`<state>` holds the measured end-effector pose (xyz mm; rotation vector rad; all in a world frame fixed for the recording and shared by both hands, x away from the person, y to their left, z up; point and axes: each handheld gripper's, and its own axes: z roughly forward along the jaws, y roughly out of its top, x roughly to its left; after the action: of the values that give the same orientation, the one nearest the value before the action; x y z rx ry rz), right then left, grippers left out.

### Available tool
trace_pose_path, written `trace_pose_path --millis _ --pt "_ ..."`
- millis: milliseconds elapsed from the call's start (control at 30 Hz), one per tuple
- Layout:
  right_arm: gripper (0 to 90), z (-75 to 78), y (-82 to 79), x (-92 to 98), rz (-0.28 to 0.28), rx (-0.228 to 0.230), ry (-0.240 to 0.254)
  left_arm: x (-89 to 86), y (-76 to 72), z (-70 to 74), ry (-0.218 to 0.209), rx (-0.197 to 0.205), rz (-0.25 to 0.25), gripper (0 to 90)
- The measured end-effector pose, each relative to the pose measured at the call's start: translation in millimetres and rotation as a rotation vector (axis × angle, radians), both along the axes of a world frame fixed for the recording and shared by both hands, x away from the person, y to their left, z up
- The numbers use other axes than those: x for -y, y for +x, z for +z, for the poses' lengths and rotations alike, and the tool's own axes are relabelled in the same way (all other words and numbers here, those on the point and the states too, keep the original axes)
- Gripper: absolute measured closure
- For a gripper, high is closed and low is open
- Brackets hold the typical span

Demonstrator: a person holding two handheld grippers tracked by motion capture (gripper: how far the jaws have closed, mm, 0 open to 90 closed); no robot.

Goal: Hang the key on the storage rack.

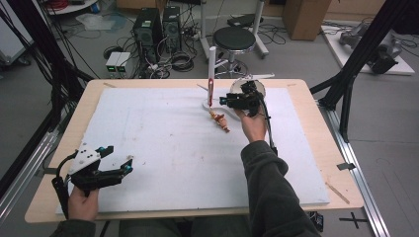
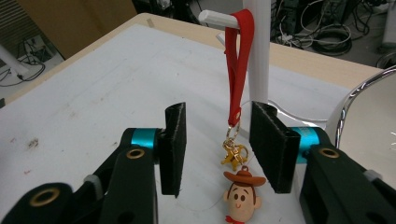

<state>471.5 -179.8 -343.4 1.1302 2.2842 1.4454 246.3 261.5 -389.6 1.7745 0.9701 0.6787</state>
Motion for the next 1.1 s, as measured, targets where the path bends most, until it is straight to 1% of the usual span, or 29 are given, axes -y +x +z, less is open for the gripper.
trace_pose_path --millis 33,67,100,233,500,533,633,933,1100 --pt "52.6 -0.6 -1.0 0.9 0.004 0.009 -0.001 0.1 -0.2 0.0 0.001 0.000 0.001 20.4" --pt "50.8 -1.3 -1.4 1.7 0.004 0.006 -0.002 0.7 -0.2 -0.2 -0.004 0.001 0.001 20.4" --pt "50.0 -1.9 -2.3 2.5 0.005 -0.006 0.005 0.8 -0.1 -0.2 -0.004 0.000 -0.001 20.4" --pt "45.2 -4.0 -7.2 5.0 0.024 0.002 0.009 0.5 0.1 -0.5 -0.004 -0.002 -0.003 20.4" --pt "38.5 -5.1 -16.4 7.2 0.045 0.002 0.006 1.6 -0.7 0.1 -0.005 0.001 -0.006 20.4" --pt "37.9 -4.5 -17.7 7.2 0.044 0.000 0.008 1.8 -0.9 0.1 -0.005 -0.001 -0.005 20.5" --pt "36.8 -2.3 -21.5 8.2 0.047 0.016 0.016 1.7 -1.4 0.3 -0.003 0.000 -0.007 20.4" --pt "31.4 -1.7 -29.8 11.7 0.049 0.022 0.026 1.6 -2.6 0.3 -0.004 -0.001 -0.004 20.5" --pt "30.7 -1.7 -34.1 16.4 0.048 0.024 0.032 2.3 -2.3 0.2 0.000 -0.004 -0.008 20.4"
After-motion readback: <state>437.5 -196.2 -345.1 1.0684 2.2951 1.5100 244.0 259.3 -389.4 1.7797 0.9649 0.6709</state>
